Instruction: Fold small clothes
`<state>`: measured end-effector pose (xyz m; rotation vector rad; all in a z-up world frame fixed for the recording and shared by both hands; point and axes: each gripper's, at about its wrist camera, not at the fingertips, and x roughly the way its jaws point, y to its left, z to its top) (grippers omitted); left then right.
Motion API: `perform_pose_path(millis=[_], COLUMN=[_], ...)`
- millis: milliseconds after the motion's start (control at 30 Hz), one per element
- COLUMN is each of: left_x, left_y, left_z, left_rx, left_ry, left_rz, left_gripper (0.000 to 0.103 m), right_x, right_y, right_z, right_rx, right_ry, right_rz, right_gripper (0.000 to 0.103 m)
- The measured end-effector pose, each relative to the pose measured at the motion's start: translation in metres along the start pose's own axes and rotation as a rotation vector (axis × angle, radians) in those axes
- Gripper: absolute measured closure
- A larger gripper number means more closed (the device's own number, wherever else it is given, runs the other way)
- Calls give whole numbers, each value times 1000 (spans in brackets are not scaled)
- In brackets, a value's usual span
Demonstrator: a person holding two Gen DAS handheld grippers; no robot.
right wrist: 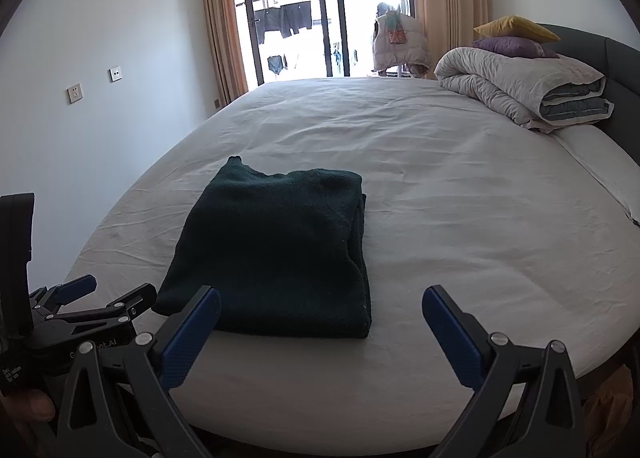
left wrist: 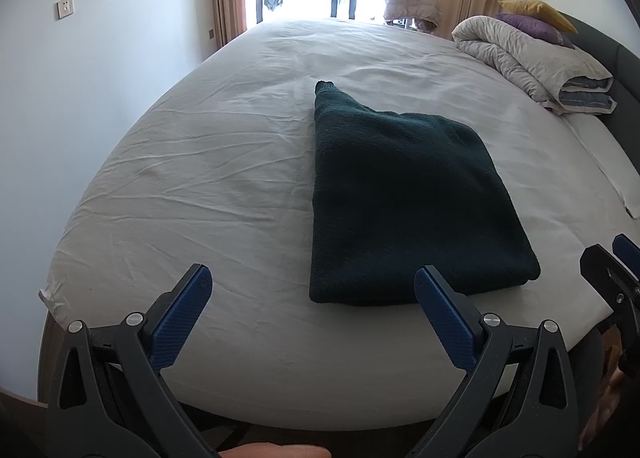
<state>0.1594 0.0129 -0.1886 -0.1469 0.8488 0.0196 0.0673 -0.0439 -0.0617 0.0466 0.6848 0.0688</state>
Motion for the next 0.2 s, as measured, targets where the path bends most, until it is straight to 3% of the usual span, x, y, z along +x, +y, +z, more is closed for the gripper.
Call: perform_pose_path(millis=[200], left_x=[-1], left_y=[-2], left_z=[0], left_rx=[7], left_ry=[-12], left_rz=[7], left_gripper=[0], right_x=[-3], right_y=[0], right_z=[2], right_rx=[14], right_ry=[-4], right_rz=[3], right_gripper=[0])
